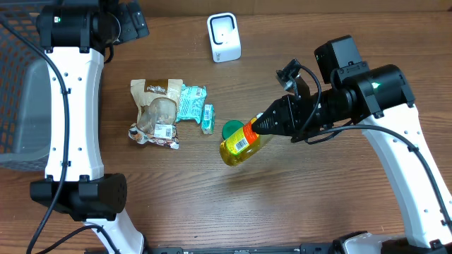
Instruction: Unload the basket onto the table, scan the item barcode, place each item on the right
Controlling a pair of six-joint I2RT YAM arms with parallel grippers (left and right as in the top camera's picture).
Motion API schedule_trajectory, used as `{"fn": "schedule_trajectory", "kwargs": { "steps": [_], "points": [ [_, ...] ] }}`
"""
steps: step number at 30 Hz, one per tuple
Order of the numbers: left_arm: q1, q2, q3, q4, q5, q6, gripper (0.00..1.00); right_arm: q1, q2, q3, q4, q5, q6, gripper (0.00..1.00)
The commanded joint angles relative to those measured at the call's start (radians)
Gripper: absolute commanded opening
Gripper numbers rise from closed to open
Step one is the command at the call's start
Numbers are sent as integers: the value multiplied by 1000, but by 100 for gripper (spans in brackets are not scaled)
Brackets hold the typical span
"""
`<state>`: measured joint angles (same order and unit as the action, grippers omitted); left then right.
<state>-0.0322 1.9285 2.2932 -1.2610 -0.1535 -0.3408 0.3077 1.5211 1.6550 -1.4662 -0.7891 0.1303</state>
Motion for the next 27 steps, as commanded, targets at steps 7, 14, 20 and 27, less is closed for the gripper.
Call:
{"fn": "schedule_trajectory", "kwargs": {
  "steps": [7,14,20,27],
  "points": [
    [-1,-6,19,1,-3,-3,99,1,-6,13,6,31,-8,4],
    [-1,-6,19,1,-3,-3,99,1,-6,13,26,126,-8,4],
    [-1,-6,19,1,-3,-3,99,1,-6,8,52,216,-1,4],
    [-1,-6,19,1,-3,-3,100,0,-6,-21,102,277,-1,4]
  ]
}}
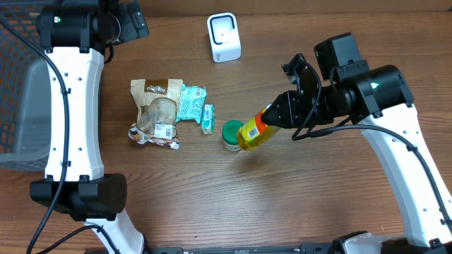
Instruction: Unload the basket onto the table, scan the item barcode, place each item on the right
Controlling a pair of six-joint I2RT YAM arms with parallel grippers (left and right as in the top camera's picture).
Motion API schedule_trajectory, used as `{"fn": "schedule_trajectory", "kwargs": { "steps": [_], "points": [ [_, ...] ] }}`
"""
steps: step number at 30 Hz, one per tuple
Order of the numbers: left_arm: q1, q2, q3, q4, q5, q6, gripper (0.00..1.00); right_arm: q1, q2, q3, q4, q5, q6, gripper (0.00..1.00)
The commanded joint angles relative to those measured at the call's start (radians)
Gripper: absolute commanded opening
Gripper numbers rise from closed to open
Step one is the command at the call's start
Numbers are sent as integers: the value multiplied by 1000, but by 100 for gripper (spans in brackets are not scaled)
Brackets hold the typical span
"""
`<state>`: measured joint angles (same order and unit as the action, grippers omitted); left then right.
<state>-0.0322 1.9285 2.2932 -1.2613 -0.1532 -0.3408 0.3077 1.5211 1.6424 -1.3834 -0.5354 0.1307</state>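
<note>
A yellow bottle point(253, 132) with an orange cap end hangs above the table near the middle, and my right gripper point(272, 117) is shut on its cap end. The bottle points down-left over a green-lidded tub point(231, 132). The white barcode scanner point(224, 37) stands at the far middle of the table. No barcode label shows on the bottle from the overhead view. My left arm point(70, 85) rises at the left edge; its gripper is out of view.
A brown snack bag point(156, 113) and teal packets point(192, 104) lie left of the tub. A grey mesh basket point(21, 106) sits at the far left edge.
The right gripper has turned the bottle: its white barcode label, which faced up, no longer shows. The bottle sits a bit higher and further right, more end-on.
</note>
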Motion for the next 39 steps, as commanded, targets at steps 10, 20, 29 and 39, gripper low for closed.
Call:
{"fn": "schedule_trajectory", "kwargs": {
  "steps": [10,20,29,39],
  "points": [
    [-1,-6,19,1,-3,-3,100,0,-6,-9,70,185,1,4],
    [-1,-6,19,1,-3,-3,100,0,-6,-9,84,467,203,4],
    [-1,-6,19,2,-3,-3,100,0,-2,-10,101,483,219,4],
    [-1,-6,19,1,-3,-3,99,0,21,-54,125,483,219,4]
  ]
}}
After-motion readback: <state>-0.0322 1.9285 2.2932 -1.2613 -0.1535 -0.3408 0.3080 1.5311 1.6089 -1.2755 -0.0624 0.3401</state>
